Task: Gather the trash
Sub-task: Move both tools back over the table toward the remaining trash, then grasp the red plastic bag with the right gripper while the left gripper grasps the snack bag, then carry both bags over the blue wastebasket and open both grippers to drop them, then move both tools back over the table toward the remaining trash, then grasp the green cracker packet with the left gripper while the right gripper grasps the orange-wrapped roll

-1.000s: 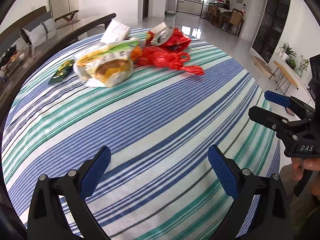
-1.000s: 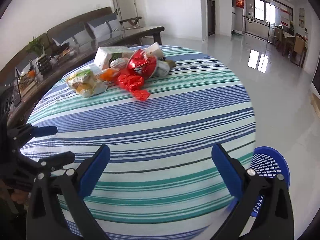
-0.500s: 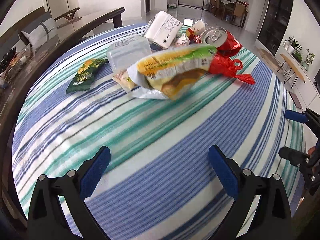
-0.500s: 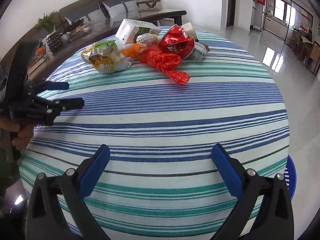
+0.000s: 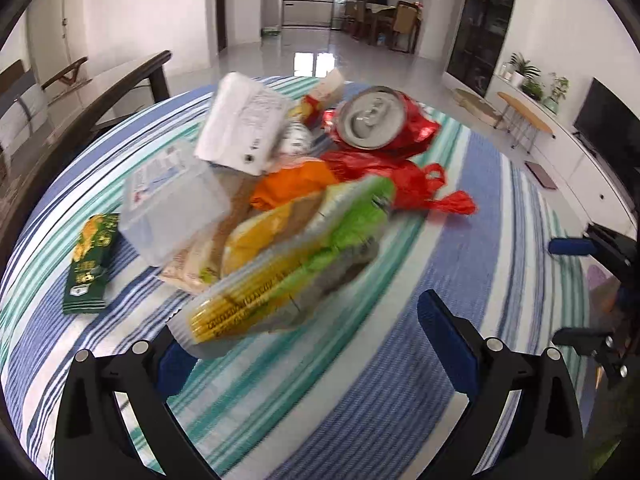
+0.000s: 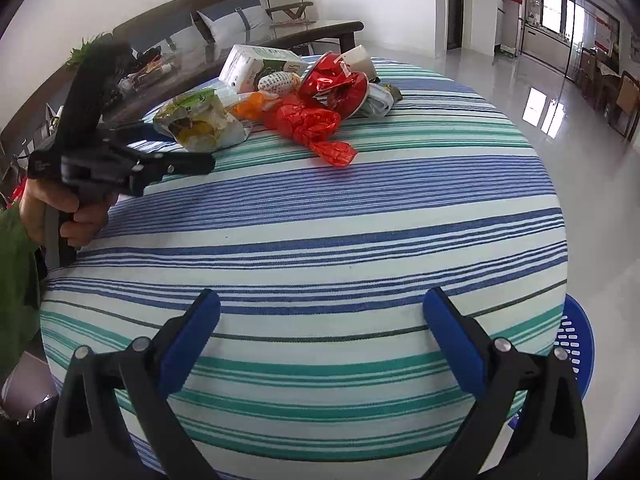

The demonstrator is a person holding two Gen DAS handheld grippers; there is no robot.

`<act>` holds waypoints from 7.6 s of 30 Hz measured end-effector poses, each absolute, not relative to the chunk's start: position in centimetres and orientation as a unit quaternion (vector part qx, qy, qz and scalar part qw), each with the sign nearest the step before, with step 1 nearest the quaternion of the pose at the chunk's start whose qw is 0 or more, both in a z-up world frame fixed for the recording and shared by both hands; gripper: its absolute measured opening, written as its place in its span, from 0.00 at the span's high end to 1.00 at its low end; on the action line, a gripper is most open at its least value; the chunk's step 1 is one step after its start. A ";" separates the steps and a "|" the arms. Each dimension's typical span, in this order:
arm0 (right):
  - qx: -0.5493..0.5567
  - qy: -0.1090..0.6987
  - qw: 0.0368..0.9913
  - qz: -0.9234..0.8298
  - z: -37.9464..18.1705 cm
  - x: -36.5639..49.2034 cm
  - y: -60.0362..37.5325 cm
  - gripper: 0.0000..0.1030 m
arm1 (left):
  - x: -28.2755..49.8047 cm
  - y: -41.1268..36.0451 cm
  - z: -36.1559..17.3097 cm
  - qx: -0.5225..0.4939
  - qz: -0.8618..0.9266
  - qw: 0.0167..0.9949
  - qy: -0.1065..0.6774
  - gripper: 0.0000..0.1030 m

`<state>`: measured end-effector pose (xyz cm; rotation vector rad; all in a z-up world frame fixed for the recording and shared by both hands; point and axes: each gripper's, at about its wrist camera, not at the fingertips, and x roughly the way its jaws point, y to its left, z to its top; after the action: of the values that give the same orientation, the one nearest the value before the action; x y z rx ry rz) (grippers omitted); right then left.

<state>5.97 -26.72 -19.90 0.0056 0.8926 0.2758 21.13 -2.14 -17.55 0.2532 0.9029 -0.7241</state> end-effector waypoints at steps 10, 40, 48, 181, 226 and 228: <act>-0.035 0.442 0.880 0.170 -19.3 14.8 -24.5 0.21 | 20.7 -1.5 -17.7 0.116 -0.314 0.843 0.422 0.05; 0.039 0.487 0.858 0.161 -18.8 5.7 -28.5 0.84 | 16.0 -2.8 -16.7 0.080 -0.285 0.844 0.448 0.60; 0.028 0.477 0.861 0.175 -18.2 4.3 -28.2 0.37 | 12.4 -2.3 -16.4 0.071 -0.309 0.835 0.450 0.24; -0.007 0.408 0.908 0.099 -18.7 6.3 -30.8 0.04 | 13.8 -6.1 -17.0 0.058 -0.161 0.865 0.472 0.06; -0.055 0.426 0.894 0.128 -20.7 7.7 -25.0 0.05 | 34.0 8.3 -17.2 0.091 -0.131 0.861 0.483 0.16; -0.055 0.426 0.894 0.128 -20.8 7.7 -25.0 0.04 | 34.2 8.4 -17.0 0.076 -0.144 0.862 0.480 0.30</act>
<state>7.71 -25.02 -20.76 -0.1143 0.8829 0.2662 34.19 8.37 -16.98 0.1586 1.0067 -0.3015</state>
